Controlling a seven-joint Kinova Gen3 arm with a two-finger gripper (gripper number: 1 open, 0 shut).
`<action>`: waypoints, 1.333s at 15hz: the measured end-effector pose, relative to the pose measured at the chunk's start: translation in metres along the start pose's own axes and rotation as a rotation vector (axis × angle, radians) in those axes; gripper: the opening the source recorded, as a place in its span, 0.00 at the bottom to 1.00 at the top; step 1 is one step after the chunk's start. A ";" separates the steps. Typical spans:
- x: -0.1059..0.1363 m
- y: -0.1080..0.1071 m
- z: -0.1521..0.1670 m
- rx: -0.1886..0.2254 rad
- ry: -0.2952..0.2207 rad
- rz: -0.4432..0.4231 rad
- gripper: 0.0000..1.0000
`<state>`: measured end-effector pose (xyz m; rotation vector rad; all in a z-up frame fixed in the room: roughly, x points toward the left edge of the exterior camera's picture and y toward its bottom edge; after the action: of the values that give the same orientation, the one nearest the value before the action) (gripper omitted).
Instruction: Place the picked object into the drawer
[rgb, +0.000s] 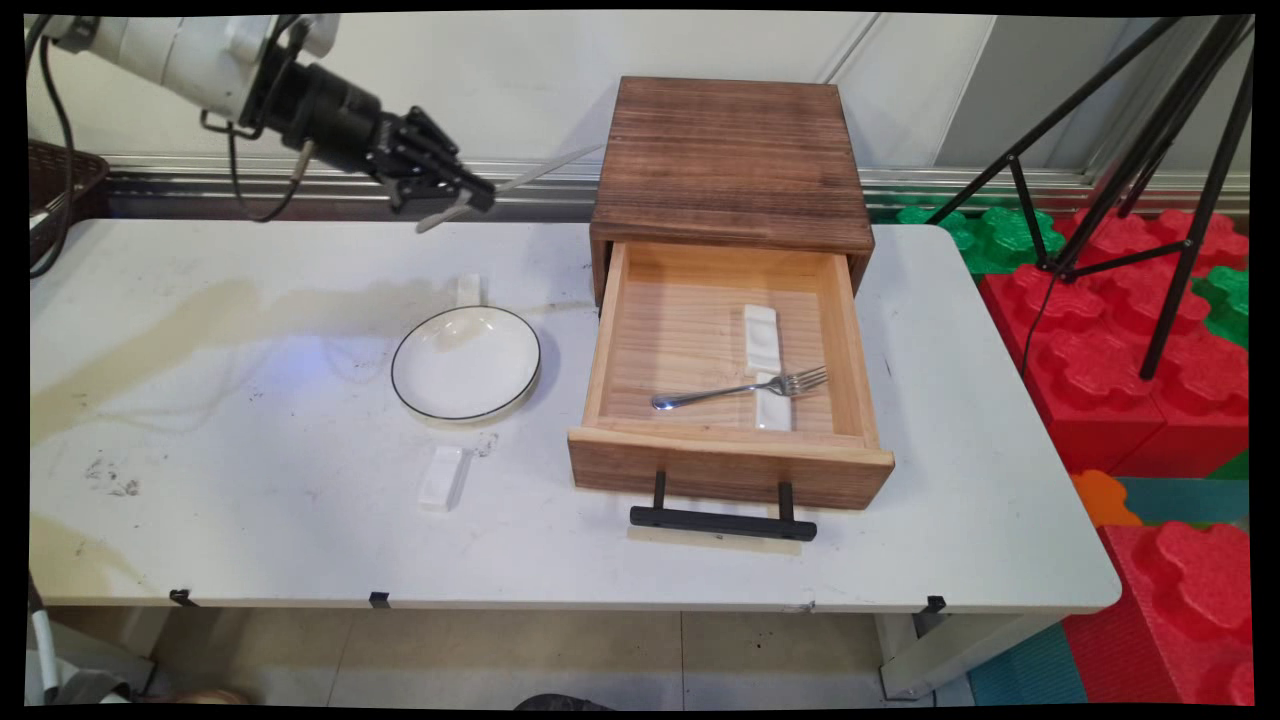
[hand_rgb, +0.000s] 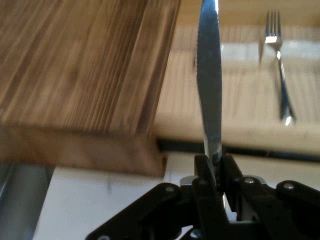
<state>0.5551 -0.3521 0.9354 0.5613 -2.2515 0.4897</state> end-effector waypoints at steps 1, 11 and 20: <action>0.012 0.004 0.005 -0.006 0.013 0.001 0.00; 0.105 0.036 0.082 -0.048 0.044 0.012 0.00; 0.136 0.057 0.158 -0.099 -0.008 0.030 0.00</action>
<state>0.3489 -0.4176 0.9250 0.4802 -2.2812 0.3889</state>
